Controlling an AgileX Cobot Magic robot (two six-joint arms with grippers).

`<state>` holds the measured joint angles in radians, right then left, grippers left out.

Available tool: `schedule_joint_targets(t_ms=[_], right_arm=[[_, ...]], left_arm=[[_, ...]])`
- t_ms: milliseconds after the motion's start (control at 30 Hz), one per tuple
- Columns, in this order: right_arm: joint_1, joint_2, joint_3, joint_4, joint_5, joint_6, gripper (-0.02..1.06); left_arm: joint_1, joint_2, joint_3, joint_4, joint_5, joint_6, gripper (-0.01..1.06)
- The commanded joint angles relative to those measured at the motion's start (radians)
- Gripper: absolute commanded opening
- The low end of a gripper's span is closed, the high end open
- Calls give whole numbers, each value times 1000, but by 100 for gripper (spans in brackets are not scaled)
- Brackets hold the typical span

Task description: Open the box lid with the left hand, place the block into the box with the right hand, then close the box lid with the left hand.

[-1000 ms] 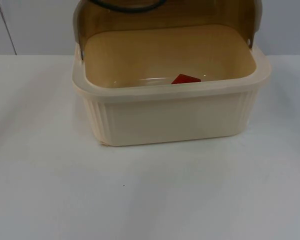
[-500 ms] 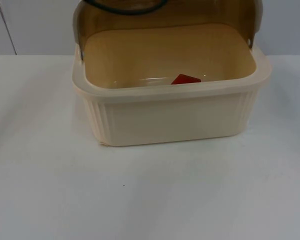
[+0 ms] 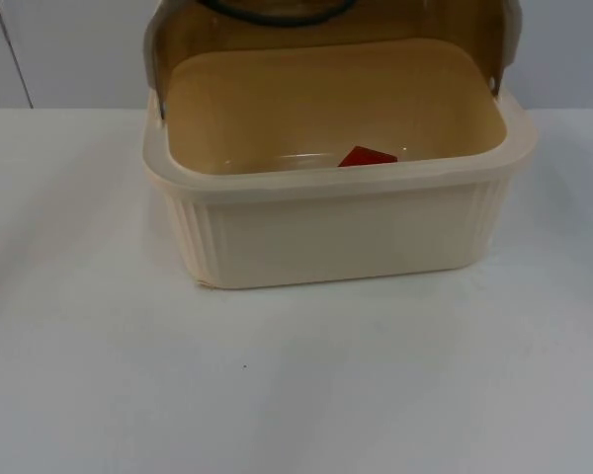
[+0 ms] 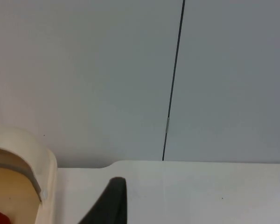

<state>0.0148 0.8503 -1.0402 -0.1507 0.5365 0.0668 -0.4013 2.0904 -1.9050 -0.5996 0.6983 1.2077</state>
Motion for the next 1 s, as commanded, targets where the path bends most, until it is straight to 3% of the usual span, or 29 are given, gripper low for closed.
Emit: schedule_joint_targets(t_ms=[0, 233, 533, 733, 833, 967], right_arm=[[-3, -6, 3, -2, 7, -8, 105], [-3, -6, 3, -2, 11, -8, 105], [-3, -6, 3, -1, 8, -8, 105], [-3, -6, 3, 5, 2, -8, 105], [-3, -6, 3, 7, 7, -8, 105], [-3, -6, 3, 7, 14, -8, 105]], left_arm=[[-11, 3, -4, 14, 15, -20, 0], [-17, -2, 10, 40, 22, -57, 0], [-31, -109, 269, 21, -159, -57, 0], [-40, -142, 354, 2, -206, -62, 0], [-72, -165, 448, 0, -330, -62, 0], [-91, -165, 490, -3, -366, -62, 0]])
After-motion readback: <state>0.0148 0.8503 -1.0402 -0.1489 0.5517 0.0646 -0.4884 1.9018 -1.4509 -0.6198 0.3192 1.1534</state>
